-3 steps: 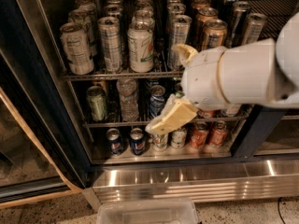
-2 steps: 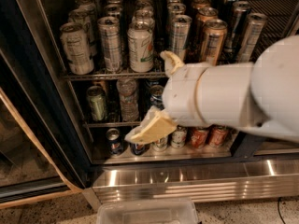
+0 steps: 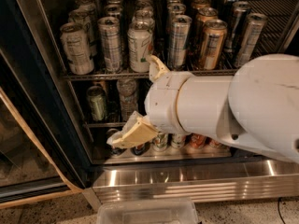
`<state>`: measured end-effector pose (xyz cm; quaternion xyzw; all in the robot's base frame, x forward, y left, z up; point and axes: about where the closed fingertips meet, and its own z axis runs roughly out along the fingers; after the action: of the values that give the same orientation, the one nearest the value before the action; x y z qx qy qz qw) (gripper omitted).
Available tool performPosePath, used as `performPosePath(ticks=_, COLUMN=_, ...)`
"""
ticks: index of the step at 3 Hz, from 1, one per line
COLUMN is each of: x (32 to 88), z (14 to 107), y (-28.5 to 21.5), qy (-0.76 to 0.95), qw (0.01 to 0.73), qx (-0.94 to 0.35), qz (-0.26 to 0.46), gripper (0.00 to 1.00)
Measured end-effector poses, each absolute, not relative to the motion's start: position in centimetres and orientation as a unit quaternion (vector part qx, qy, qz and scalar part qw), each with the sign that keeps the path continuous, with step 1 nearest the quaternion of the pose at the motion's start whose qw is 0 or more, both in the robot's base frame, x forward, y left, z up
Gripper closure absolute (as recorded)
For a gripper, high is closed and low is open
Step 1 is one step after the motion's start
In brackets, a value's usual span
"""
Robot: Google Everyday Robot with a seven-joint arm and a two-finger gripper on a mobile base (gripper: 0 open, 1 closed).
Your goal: Pick redbull can from top shelf of fridge
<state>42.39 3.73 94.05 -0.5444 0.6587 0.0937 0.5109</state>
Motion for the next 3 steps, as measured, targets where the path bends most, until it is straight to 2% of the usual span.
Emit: performPosePath(ticks=3, x=42.2, z=92.7, y=7.6, qy=0.649, qw=0.56, qx=-0.51, qz=0.069, gripper=0.0)
